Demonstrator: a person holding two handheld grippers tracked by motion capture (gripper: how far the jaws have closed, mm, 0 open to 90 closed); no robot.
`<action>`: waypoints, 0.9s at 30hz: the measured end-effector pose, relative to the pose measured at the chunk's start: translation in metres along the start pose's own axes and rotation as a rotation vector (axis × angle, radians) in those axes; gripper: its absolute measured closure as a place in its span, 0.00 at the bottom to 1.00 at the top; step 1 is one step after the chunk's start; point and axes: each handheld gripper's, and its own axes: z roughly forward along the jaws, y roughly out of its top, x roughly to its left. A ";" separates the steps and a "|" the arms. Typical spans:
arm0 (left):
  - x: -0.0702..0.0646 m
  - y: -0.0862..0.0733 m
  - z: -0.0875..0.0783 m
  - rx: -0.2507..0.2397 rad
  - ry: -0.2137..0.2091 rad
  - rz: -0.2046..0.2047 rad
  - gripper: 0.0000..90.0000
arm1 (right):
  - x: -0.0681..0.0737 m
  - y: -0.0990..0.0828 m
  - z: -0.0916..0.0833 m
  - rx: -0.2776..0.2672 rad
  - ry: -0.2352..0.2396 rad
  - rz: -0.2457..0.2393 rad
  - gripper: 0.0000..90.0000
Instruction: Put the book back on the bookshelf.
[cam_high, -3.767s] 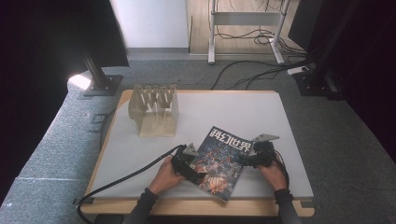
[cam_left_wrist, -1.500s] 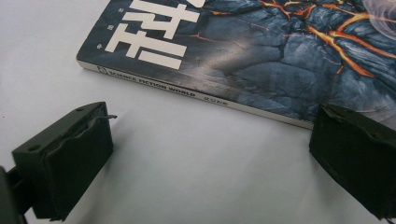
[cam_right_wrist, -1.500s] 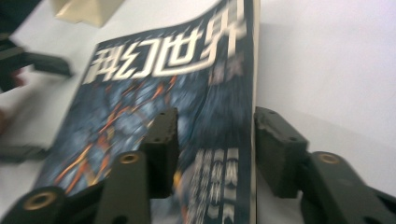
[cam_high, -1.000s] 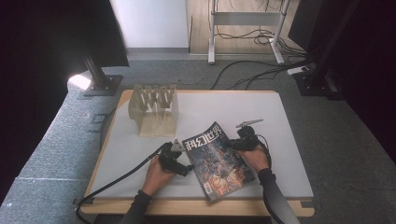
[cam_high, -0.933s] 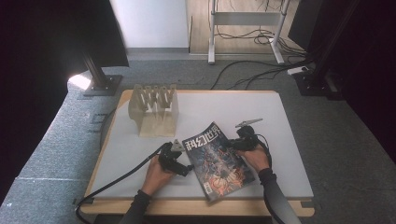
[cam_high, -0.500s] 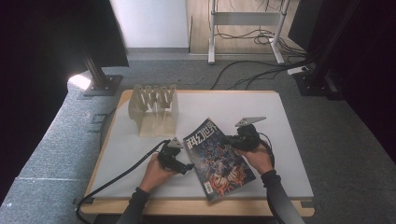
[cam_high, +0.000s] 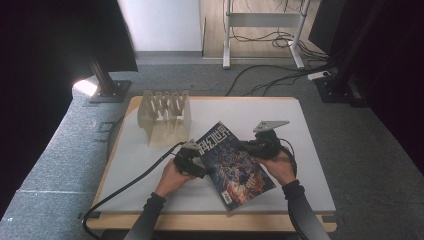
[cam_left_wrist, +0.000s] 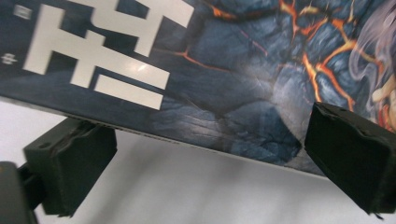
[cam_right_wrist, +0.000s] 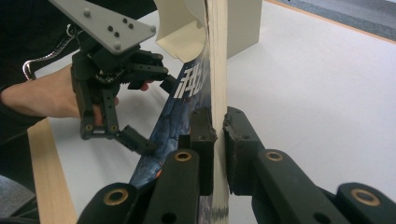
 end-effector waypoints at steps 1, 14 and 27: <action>0.000 0.002 -0.003 -0.019 0.001 -0.004 0.04 | -0.001 0.000 -0.001 -0.002 0.004 0.001 0.91; -0.009 0.025 -0.019 -0.091 -0.031 0.017 0.13 | -0.003 0.001 -0.005 -0.023 0.003 0.005 0.91; -0.014 0.037 -0.041 -0.063 0.004 0.068 0.55 | -0.005 0.003 -0.005 -0.006 -0.040 -0.021 0.91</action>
